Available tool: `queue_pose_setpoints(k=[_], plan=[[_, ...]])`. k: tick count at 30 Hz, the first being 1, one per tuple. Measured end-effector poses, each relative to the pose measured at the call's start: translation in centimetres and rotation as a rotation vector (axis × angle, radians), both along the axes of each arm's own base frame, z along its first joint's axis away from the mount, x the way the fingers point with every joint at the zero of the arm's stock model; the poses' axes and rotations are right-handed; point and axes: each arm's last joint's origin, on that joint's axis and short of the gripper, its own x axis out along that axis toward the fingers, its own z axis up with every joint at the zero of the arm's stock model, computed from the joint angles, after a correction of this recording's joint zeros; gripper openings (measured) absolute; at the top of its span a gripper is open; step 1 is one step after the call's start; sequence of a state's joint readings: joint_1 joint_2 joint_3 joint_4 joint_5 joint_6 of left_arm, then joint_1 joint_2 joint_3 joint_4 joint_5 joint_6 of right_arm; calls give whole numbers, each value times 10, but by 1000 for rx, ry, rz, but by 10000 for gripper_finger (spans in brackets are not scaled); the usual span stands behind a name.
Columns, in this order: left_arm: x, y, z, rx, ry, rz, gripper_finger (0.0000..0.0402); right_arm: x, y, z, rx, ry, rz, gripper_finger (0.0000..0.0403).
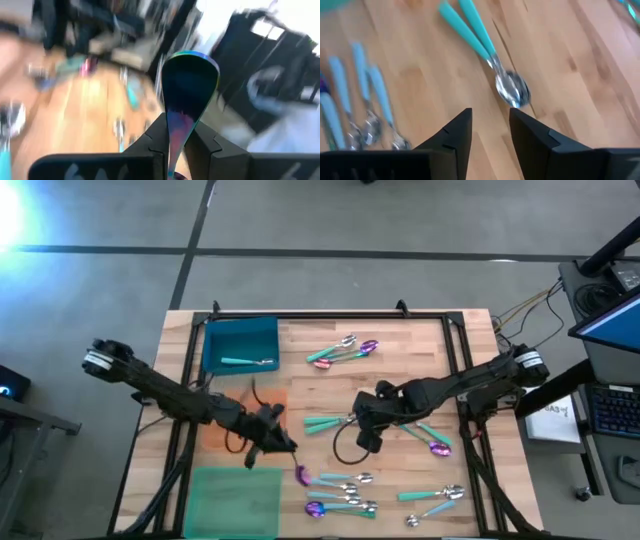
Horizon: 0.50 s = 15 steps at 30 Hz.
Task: Sort silverware by color (type)
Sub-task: Put the violet spoon into the green bin
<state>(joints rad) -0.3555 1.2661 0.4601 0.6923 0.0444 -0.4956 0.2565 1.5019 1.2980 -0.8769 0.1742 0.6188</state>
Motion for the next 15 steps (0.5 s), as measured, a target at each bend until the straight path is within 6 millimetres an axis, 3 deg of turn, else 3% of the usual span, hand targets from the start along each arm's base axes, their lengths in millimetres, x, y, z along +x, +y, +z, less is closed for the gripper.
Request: queue_pose_setpoints(k=[2, 8, 15], plan=[[3, -6, 9, 56, 146, -18, 21, -2, 2, -3, 3, 29, -16, 118], [3, -30, 63, 189, 456, -78, 21, -5, 5, -9, 8, 68, -53, 120], [-16, -61, 99, 245, 769, -102, 21, -1, 7, -44, -23, 200, -54, 119]])
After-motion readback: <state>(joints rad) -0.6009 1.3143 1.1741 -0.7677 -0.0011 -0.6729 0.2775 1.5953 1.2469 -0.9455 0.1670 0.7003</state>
